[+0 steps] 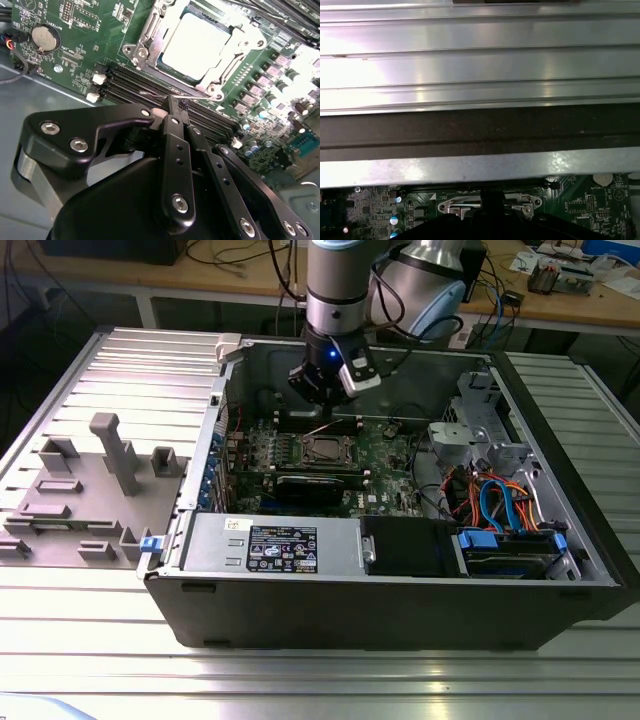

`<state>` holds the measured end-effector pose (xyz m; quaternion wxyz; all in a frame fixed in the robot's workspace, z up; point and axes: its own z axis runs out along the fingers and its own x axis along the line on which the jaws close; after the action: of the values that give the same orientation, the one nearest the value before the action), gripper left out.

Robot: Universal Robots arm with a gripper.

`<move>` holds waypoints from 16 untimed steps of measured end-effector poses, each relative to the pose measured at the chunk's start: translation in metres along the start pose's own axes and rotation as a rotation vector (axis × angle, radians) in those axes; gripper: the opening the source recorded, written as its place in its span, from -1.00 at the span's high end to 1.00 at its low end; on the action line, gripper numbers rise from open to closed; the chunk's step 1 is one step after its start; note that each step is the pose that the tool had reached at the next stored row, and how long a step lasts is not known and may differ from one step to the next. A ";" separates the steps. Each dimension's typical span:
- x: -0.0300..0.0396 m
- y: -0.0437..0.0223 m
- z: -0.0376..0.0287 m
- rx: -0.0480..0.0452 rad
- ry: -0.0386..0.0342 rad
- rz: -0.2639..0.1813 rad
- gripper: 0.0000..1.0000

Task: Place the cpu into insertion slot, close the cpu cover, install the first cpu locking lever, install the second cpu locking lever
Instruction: 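Install the first cpu locking lever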

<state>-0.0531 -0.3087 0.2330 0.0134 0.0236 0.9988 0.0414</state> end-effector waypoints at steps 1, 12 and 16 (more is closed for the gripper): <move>-0.0004 0.0001 0.0011 0.0000 0.0000 0.000 0.79; -0.0074 0.0015 0.0116 -0.0003 0.0016 -0.019 0.79; -0.0111 0.0014 0.0160 -0.0004 0.0018 -0.021 0.79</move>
<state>-0.0416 -0.3065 0.2174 0.0129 0.0129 0.9990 0.0414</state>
